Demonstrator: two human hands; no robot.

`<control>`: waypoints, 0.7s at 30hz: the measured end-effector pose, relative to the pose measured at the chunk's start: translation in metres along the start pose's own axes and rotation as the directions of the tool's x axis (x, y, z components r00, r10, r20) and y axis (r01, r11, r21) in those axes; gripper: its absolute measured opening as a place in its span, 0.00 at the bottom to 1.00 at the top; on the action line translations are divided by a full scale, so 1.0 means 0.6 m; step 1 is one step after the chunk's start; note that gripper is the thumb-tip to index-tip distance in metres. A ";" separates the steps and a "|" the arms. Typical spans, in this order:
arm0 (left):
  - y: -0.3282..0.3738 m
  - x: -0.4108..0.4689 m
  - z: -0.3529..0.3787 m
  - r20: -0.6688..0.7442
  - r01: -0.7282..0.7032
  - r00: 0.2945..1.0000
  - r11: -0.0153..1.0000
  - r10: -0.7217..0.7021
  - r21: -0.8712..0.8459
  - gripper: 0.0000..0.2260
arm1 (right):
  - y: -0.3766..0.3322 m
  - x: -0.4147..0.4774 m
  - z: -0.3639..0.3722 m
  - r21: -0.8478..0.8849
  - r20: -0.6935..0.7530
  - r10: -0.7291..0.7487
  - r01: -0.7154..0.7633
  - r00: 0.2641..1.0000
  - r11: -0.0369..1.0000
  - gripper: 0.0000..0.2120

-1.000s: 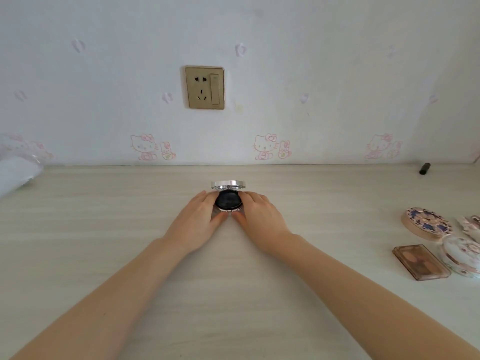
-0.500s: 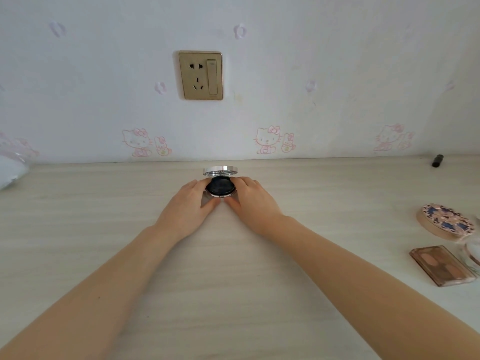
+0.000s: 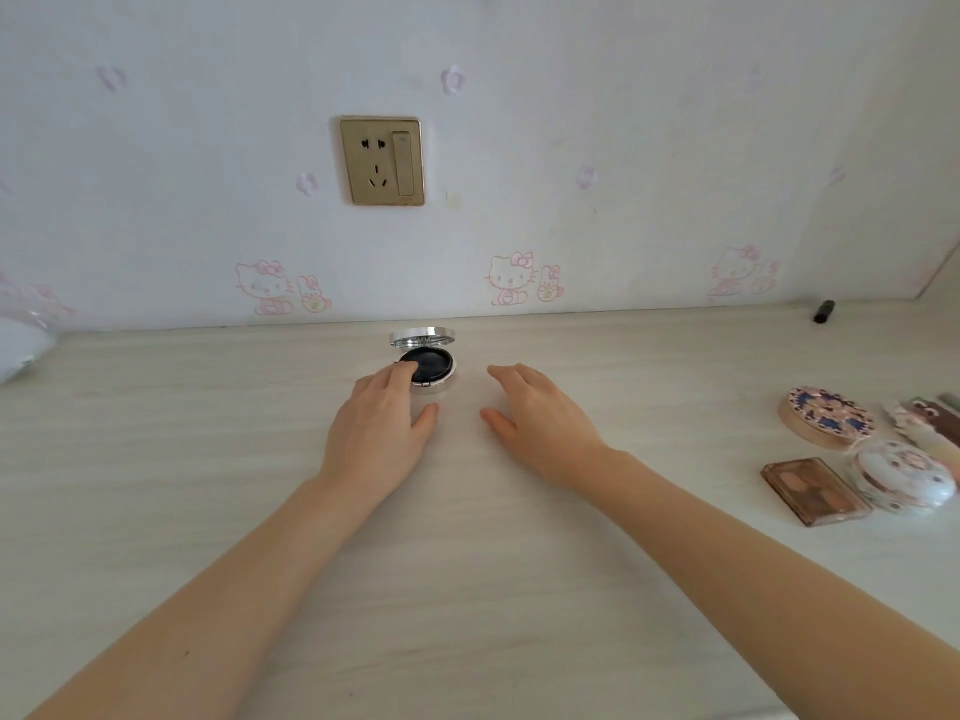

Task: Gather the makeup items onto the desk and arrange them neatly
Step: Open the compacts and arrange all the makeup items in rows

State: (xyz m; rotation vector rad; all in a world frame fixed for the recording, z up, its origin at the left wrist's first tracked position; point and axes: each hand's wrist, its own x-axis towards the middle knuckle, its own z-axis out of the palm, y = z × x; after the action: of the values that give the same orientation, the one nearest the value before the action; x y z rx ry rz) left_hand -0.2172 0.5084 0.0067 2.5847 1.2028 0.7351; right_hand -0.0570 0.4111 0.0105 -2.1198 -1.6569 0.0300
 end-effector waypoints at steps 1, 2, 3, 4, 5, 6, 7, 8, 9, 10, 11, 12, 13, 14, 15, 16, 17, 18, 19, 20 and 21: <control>0.014 -0.003 -0.003 -0.005 0.008 1.000 1.000 -0.008 -0.024 0.21 | 0.007 -0.015 -0.010 -0.015 -0.006 0.005 -0.005 1.000 1.000 0.24; 0.029 -0.007 -0.006 -0.006 0.009 1.000 0.999 -0.010 -0.047 0.20 | 0.016 -0.030 -0.021 -0.033 -0.012 0.013 -0.013 1.000 0.999 0.23; 0.044 -0.010 -0.007 -0.003 0.002 1.000 0.998 -0.002 -0.068 0.19 | 0.024 -0.046 -0.031 -0.051 -0.018 0.024 -0.025 1.000 0.998 0.23; 0.060 -0.015 -0.006 0.002 -0.013 1.000 0.996 0.013 -0.085 0.18 | 0.033 -0.064 -0.042 -0.067 -0.025 0.036 -0.038 0.999 0.997 0.23; 0.077 -0.021 -0.004 0.010 -0.033 0.999 0.994 0.034 -0.102 0.18 | 0.042 -0.081 -0.052 -0.080 -0.034 0.048 -0.051 0.998 0.995 0.22; 0.094 -0.027 0.000 0.021 -0.055 0.998 0.991 0.058 -0.120 0.18 | 0.051 -0.099 -0.062 -0.093 -0.045 0.058 -0.062 0.997 0.994 0.22; 0.112 -0.035 0.005 0.032 -0.077 0.996 0.987 0.082 -0.140 0.17 | 0.060 -0.117 -0.072 -0.110 -0.056 0.065 -0.071 0.996 0.991 0.22; 0.130 -0.042 0.010 0.043 -0.096 0.994 0.983 0.104 -0.158 0.17 | 0.069 -0.135 -0.082 -0.129 -0.069 0.069 -0.078 0.995 0.989 0.21; 0.148 -0.050 0.016 0.054 -0.113 0.991 0.979 0.124 -0.171 0.17 | 0.080 -0.154 -0.093 -0.148 -0.084 0.071 -0.083 0.994 0.986 0.21; 0.166 -0.056 0.022 0.066 -0.131 0.987 0.975 0.145 -0.180 0.17 | 0.090 -0.173 -0.103 -0.167 -0.098 0.072 -0.088 0.993 0.982 0.21; 0.183 -0.062 0.029 0.077 -0.150 0.983 0.970 0.167 -0.189 0.16 | 0.100 -0.191 -0.114 -0.183 -0.114 0.070 -0.091 0.991 0.979 0.21; 0.200 -0.067 0.036 0.088 -0.170 0.978 0.965 0.191 -0.200 0.16 | 0.111 -0.208 -0.126 -0.198 -0.131 0.073 -0.098 0.989 0.975 0.20; 0.218 -0.071 0.044 0.102 -0.188 0.972 0.958 0.214 -0.216 0.16 | 0.122 -0.223 -0.137 -0.206 -0.149 0.084 -0.114 0.985 0.972 0.20; 0.235 -0.074 0.052 0.117 -0.199 0.966 0.951 0.232 -0.237 0.15 | 0.132 -0.237 -0.148 -0.212 -0.163 0.103 -0.137 0.981 0.968 0.19; 0.253 -0.077 0.060 0.134 -0.201 0.961 0.944 0.242 -0.263 0.15 | 0.144 -0.249 -0.159 -0.219 -0.171 0.125 -0.162 0.977 0.962 0.19; 0.271 -0.078 0.069 0.155 -0.192 0.957 0.937 0.244 -0.293 0.15 | 0.157 -0.258 -0.170 -0.226 -0.173 0.148 -0.186 0.974 0.956 0.19; 0.290 -0.078 0.077 0.177 -0.176 0.954 0.930 0.243 -0.324 0.14 | 0.172 -0.265 -0.180 -0.232 -0.174 0.165 -0.204 0.971 0.951 0.19; 0.308 -0.077 0.085 0.198 -0.161 0.950 0.922 0.241 -0.351 0.14 | 0.186 -0.270 -0.190 -0.230 -0.173 0.188 -0.226 0.967 0.947 0.19; 0.326 -0.074 0.093 0.215 -0.152 0.945 0.916 0.244 -0.372 0.14 | 0.200 -0.275 -0.201 -0.220 -0.177 0.216 -0.252 0.960 0.942 0.19; 0.343 -0.071 0.100 0.228 -0.150 0.940 0.910 0.252 -0.387 0.14 | 0.212 -0.278 -0.213 -0.213 -0.177 0.250 -0.285 0.952 0.935 0.18; 0.359 -0.066 0.108 0.237 -0.154 0.935 0.905 0.263 -0.396 0.14 | 0.225 -0.280 -0.223 -0.222 -0.177 0.269 -0.305 0.947 0.926 0.17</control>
State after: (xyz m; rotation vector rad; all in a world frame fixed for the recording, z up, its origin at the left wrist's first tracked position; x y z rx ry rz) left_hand -0.0630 0.3401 0.0178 2.4106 0.6313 0.5368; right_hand 0.0581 0.1872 0.0409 -2.4729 -1.3113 -0.2461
